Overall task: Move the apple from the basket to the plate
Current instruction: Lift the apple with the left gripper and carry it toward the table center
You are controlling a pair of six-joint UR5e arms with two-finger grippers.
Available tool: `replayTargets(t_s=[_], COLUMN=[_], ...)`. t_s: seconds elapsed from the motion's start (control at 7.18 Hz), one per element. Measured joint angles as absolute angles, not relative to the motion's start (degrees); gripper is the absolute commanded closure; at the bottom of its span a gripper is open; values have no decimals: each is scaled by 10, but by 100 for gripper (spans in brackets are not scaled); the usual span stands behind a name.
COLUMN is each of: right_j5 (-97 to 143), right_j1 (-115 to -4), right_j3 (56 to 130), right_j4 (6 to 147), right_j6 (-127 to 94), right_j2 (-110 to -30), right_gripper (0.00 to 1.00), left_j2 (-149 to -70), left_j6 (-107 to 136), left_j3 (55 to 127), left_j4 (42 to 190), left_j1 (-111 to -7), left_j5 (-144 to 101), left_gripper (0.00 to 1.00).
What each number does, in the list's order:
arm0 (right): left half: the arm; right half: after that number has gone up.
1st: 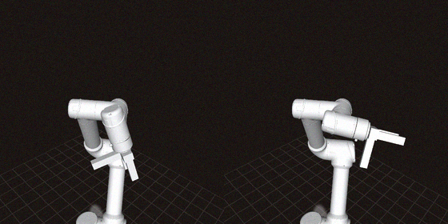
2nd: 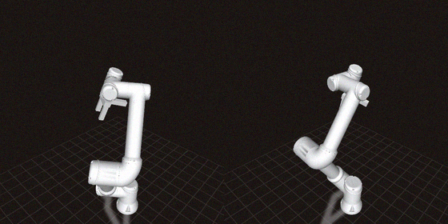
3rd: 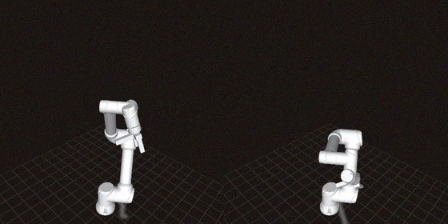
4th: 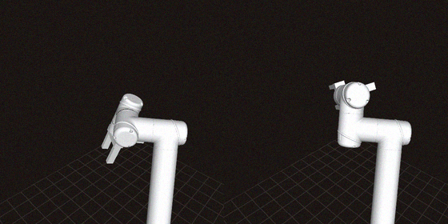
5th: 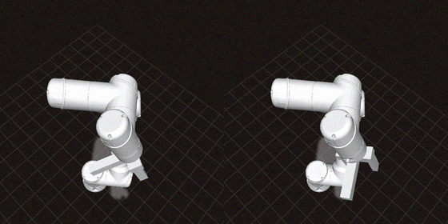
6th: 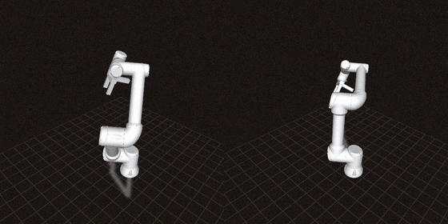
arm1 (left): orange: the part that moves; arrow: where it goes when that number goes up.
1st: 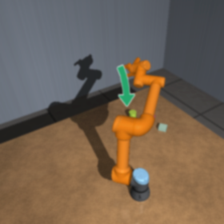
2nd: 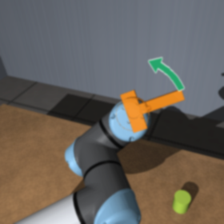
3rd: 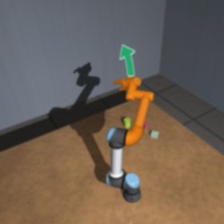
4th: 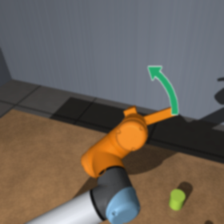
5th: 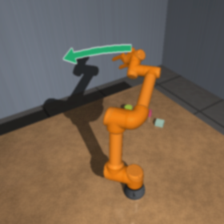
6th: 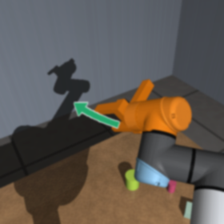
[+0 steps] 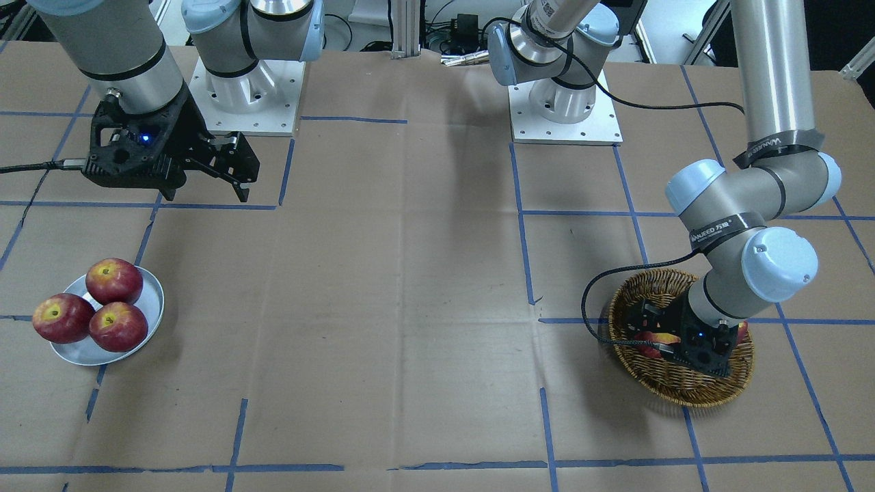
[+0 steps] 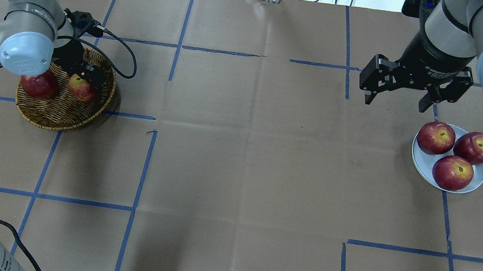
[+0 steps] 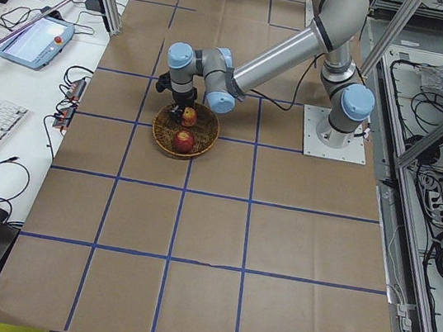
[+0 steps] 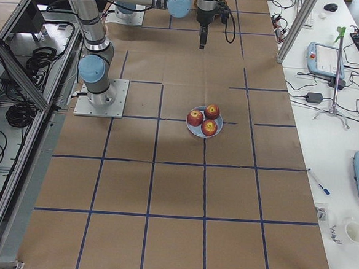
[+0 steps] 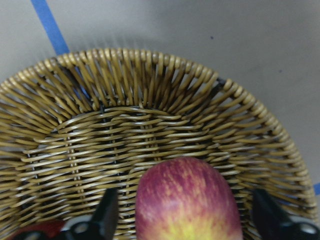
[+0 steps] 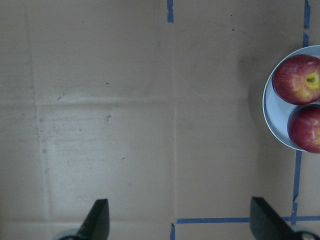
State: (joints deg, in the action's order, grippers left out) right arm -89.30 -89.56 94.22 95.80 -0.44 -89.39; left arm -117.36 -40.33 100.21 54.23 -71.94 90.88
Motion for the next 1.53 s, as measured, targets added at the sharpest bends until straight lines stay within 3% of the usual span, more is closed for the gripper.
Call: replayTargets(t_s=[0.28, 0.84, 1.53], right_j5=[-893, -892, -892], right_j1=[-896, -896, -896], right_j3=[942, 942, 942], right_j4=[958, 958, 958], right_j6=[-4, -4, -4], right_j2=[-894, -894, -894], right_gripper=[0, 0, 0], left_j2=[-1173, -1127, -1109], left_j6=[-405, -352, -47], left_j3=[1001, 963, 931], left_j4=[542, 612, 657], left_j1=[-719, -752, -958], left_j5=[909, 909, 908], left_gripper=[49, 49, 51])
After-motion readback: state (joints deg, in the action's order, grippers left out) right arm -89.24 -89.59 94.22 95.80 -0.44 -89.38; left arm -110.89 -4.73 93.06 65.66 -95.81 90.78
